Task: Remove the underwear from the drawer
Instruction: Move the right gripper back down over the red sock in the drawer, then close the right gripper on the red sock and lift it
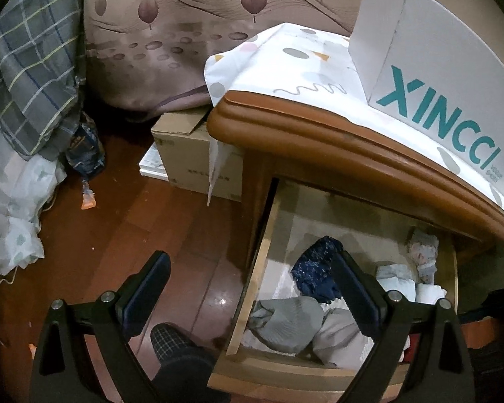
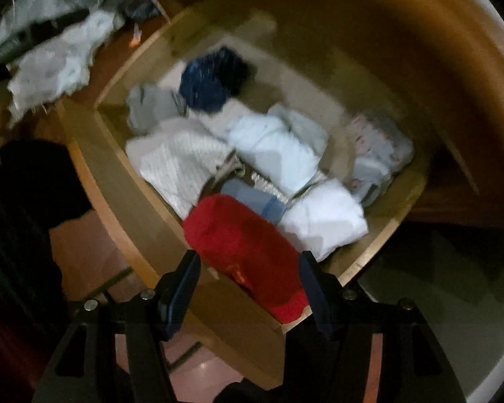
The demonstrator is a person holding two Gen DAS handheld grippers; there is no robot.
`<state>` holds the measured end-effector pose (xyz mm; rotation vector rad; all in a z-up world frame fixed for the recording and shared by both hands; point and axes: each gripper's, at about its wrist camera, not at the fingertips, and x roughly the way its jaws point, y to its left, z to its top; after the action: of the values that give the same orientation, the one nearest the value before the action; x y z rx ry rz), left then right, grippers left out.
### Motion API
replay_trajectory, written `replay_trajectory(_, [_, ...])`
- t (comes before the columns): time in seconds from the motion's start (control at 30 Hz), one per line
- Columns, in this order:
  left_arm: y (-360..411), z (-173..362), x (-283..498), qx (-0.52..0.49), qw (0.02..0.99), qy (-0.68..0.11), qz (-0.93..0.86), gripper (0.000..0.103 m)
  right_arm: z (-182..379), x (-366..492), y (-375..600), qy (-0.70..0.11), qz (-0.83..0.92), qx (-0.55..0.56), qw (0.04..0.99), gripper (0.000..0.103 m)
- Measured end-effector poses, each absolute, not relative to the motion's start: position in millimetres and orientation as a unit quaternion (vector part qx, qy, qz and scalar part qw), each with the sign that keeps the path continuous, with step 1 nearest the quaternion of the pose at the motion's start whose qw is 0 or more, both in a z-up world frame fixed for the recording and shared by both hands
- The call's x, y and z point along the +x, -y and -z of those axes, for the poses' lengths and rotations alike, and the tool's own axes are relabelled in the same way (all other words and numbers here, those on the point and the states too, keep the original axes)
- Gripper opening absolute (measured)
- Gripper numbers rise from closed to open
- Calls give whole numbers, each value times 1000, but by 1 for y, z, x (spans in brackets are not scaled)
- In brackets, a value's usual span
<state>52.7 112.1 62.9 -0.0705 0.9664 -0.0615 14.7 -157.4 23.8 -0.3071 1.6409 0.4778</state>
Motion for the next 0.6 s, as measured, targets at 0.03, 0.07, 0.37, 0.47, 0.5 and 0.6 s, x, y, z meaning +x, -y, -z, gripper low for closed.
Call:
replay_trajectory(0.03, [-112, -63, 53, -32, 885, -464, 30, 96, -17, 15, 156, -724, -208, -146, 641, 62])
replay_trajectory(0.07, [-111, -63, 52, -29, 886, -462, 30, 96, -12, 15, 156, -727, -207, -151, 637, 62])
replay_trajectory(0.37, [-106, -61, 54, -17, 884, -467, 28, 96, 2, 37, 168, -692, -128, -146, 695, 63])
replay_trajectory(0.47, [-105, -60, 54, -14, 883, -469, 29, 96, 5, 33, 167, -704, -159, -141, 677, 63])
replay_trajectory(0.5, [-105, -60, 54, -15, 882, -469, 30, 96, 6, 32, 169, -713, -172, -129, 667, 63])
replay_trajectory(0.6, [-105, -61, 54, -17, 883, -468, 33, 96, 13, 31, 175, -736, -199, -96, 640, 63])
